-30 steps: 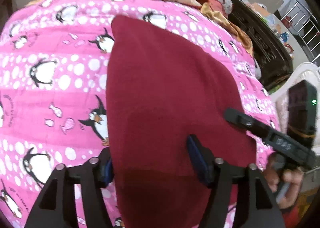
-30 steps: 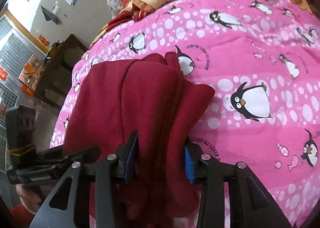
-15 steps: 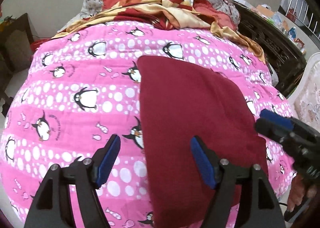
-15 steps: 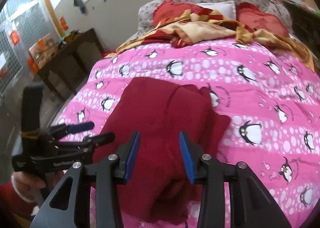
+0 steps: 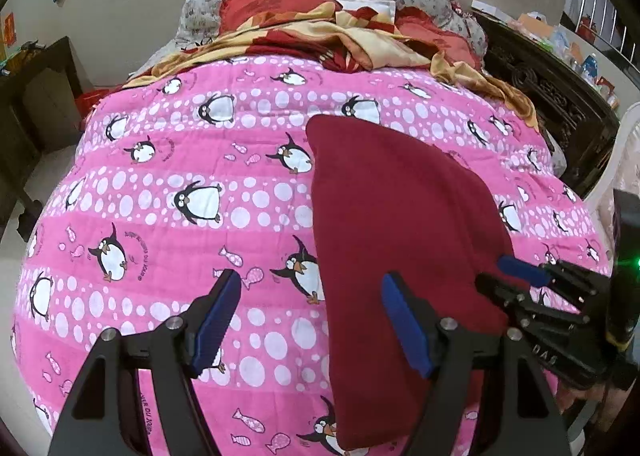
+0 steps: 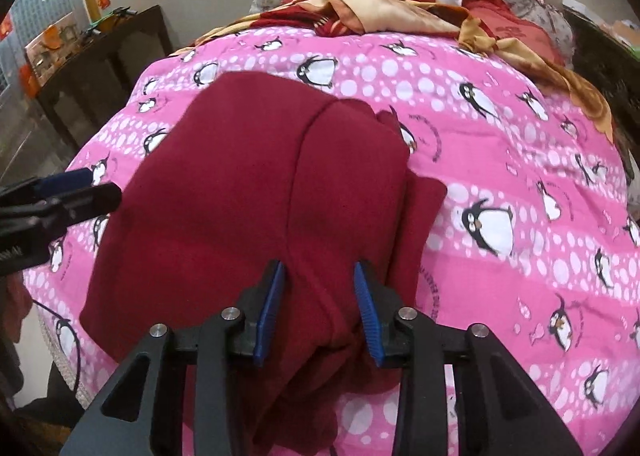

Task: Fold small clothes
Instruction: 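Release the folded shirt and withdraw both tools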

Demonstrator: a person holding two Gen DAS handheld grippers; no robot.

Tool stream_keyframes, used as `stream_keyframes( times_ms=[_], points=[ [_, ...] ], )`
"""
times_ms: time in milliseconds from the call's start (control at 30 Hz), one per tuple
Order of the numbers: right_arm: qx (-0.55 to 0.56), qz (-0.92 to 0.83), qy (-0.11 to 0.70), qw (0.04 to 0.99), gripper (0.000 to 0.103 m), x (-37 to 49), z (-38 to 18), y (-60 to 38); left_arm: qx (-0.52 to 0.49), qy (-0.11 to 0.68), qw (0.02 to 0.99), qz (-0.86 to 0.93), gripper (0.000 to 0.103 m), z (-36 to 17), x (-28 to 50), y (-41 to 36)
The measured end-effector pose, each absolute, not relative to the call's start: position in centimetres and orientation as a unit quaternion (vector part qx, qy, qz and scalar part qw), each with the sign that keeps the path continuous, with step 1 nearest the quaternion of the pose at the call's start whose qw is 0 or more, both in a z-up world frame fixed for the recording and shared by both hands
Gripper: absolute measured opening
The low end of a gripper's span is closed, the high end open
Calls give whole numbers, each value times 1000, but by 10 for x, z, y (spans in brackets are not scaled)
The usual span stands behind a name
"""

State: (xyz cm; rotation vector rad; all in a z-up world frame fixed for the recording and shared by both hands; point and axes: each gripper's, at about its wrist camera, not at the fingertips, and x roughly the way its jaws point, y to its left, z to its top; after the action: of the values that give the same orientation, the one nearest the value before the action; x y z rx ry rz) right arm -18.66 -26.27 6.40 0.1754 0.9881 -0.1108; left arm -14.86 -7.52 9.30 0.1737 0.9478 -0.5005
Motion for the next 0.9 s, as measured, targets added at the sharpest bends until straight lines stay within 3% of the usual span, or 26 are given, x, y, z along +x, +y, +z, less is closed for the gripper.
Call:
stream_keyframes(
  times_ms=[900],
  points=[
    [166,-116,424,883,51,-247,120,-261,65,398,886,-231,83,116,-177,-75]
  ],
)
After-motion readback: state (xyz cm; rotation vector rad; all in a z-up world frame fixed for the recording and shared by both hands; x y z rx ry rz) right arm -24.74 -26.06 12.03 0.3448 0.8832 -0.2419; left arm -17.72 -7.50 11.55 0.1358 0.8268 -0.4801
